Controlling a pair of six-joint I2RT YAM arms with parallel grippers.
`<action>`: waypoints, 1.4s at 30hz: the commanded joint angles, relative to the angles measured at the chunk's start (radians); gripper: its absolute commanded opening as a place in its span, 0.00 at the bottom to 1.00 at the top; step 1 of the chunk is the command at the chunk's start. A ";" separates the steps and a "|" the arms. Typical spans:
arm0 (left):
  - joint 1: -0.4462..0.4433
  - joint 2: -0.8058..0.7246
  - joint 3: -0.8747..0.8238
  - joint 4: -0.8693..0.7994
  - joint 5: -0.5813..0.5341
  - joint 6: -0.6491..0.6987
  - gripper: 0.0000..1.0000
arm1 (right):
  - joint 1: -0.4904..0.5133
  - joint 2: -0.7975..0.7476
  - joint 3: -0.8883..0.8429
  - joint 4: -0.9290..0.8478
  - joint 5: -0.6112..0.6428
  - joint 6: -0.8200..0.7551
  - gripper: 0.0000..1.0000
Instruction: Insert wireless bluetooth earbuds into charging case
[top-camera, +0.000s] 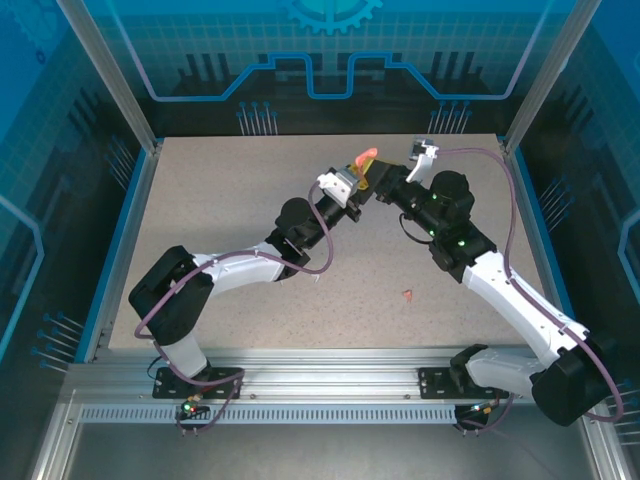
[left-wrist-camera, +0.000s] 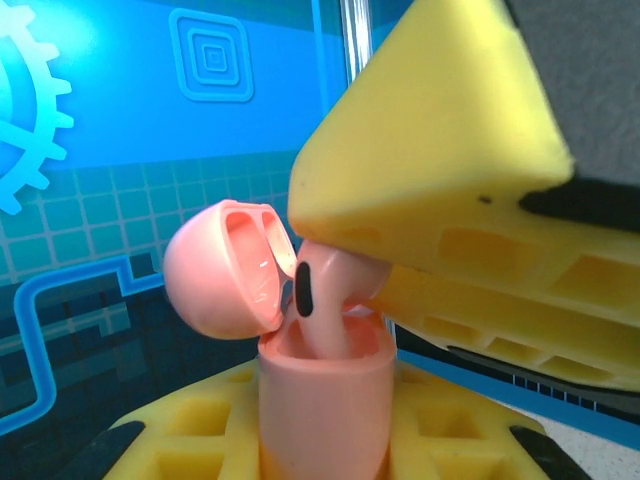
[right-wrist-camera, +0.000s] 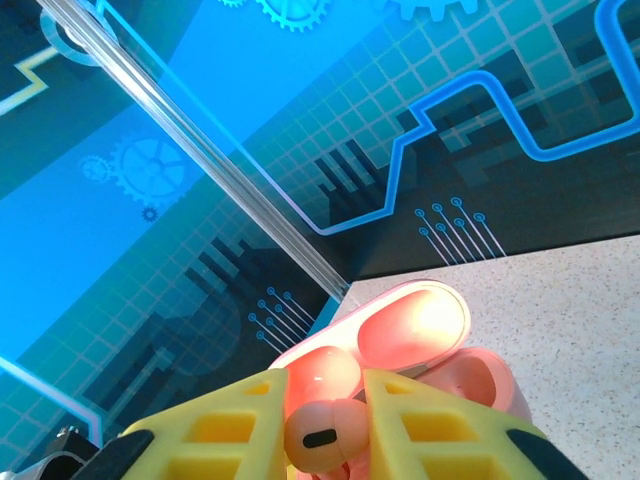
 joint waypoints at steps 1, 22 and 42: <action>-0.008 -0.038 0.044 0.091 0.019 -0.018 0.00 | 0.016 0.004 0.013 -0.123 0.033 -0.003 0.27; -0.008 -0.085 -0.054 0.077 -0.009 -0.071 0.00 | -0.002 -0.086 0.201 -0.377 0.076 -0.030 0.81; -0.008 -0.388 -0.298 0.002 0.018 0.016 0.00 | -0.106 -0.085 -0.028 -1.100 0.274 -0.011 0.79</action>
